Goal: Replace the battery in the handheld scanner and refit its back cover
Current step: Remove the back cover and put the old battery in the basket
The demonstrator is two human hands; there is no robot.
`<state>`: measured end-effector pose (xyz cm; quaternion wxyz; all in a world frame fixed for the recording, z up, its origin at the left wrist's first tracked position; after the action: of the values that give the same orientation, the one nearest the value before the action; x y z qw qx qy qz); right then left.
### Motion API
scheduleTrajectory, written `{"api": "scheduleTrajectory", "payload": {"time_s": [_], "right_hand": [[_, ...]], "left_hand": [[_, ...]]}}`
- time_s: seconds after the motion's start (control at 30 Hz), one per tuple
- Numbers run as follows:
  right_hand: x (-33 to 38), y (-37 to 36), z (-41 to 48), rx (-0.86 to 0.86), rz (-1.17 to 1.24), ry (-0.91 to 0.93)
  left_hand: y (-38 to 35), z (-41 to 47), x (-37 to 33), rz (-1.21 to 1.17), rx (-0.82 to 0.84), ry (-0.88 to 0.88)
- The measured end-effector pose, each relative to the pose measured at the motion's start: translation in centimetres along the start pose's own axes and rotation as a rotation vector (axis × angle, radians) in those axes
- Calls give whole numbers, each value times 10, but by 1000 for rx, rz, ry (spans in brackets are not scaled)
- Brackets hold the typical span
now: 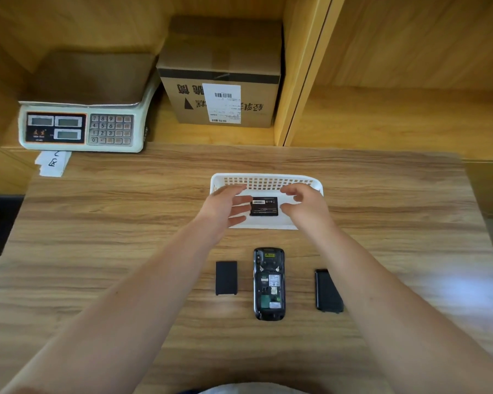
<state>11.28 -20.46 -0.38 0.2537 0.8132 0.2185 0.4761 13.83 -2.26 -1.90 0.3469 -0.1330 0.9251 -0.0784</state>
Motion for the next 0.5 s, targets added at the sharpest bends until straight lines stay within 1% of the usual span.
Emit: {"api": "scheduleTrajectory", "payload": {"time_s": [0.13, 0.27, 0.5], "right_hand": [[6, -3, -20, 4, 5, 47], [1, -18, -41, 45, -14, 96], [-25, -67, -66, 196, -132, 171]], "left_hand": [[16, -16, 12, -31, 26, -39], [36, -29, 27, -31, 32, -59], [75, -37, 60, -54, -50, 7]]}}
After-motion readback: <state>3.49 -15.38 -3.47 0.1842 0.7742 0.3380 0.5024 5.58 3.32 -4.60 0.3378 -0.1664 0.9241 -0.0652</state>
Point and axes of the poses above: each hand's wrist, its own z-axis towards the middle knuckle, its own y-axis out of the back of the hand, x = y × z, the point moved 2 cm from there along z, towards the middle knuckle, and after that the axes turned 12 degrees about -z, right-handed, at the moved point
